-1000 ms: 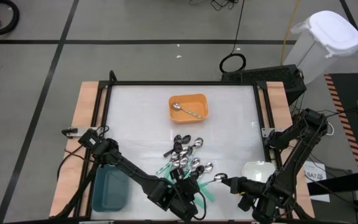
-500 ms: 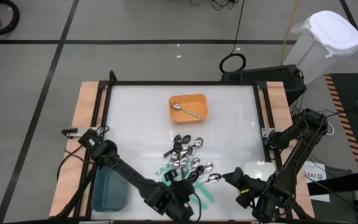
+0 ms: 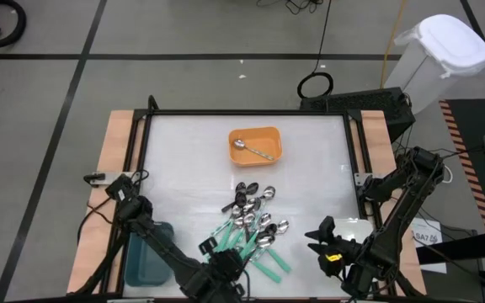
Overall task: Sort silverware by color (type)
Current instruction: Put the green spoon into the blue bin
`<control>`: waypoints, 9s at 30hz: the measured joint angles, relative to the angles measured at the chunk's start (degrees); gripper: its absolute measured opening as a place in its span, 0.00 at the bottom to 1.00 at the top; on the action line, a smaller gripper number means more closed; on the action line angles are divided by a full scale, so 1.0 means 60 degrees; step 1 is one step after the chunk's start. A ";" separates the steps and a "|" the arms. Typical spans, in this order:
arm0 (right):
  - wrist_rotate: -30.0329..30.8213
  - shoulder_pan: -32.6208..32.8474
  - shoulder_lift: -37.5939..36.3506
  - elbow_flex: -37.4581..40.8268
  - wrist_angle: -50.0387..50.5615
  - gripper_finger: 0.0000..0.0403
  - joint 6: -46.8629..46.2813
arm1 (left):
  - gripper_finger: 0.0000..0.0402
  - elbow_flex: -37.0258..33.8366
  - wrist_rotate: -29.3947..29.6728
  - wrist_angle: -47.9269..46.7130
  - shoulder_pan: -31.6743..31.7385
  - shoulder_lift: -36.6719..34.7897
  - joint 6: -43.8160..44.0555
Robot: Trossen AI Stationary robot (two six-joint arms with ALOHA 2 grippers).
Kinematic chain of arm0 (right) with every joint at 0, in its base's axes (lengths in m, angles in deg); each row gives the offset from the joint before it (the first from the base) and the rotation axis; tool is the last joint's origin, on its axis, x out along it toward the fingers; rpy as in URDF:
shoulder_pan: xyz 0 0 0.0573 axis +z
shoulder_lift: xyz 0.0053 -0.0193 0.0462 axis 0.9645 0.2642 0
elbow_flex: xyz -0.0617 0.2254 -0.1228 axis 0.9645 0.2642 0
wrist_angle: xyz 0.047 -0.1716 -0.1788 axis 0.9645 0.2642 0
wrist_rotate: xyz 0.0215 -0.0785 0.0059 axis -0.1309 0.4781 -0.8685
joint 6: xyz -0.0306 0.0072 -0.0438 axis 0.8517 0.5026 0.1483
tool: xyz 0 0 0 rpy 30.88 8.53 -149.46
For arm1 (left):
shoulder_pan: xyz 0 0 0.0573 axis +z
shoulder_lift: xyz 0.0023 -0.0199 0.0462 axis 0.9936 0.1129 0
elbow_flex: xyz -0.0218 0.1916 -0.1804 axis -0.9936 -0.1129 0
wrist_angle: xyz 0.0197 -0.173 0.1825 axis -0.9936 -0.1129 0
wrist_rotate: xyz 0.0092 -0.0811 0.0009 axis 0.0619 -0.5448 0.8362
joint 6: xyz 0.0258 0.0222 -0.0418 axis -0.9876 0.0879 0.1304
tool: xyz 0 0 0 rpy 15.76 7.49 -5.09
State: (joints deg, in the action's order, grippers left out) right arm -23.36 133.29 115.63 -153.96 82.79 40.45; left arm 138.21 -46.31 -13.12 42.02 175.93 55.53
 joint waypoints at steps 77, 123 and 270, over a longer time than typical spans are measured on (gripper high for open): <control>-0.0262 0.0127 -0.0004 0.0011 -0.2374 0.44 -0.1472 | 0.19 0.0124 -0.0302 -0.1821 -0.1093 -0.0297 0.4456; -0.0484 0.0122 -0.0004 0.0011 -0.2464 0.44 -0.1459 | 0.19 -0.5616 -0.2552 -0.1816 -0.4065 -0.3712 1.0561; -0.3643 -0.2025 0.3901 -0.0018 -0.5222 0.18 -0.6433 | 0.28 -0.4513 0.1939 0.5001 0.0150 -0.1887 -0.0497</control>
State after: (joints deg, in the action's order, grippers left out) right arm -45.22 121.14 139.04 -154.07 51.46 1.85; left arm 111.13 -34.68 16.88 42.92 164.61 52.55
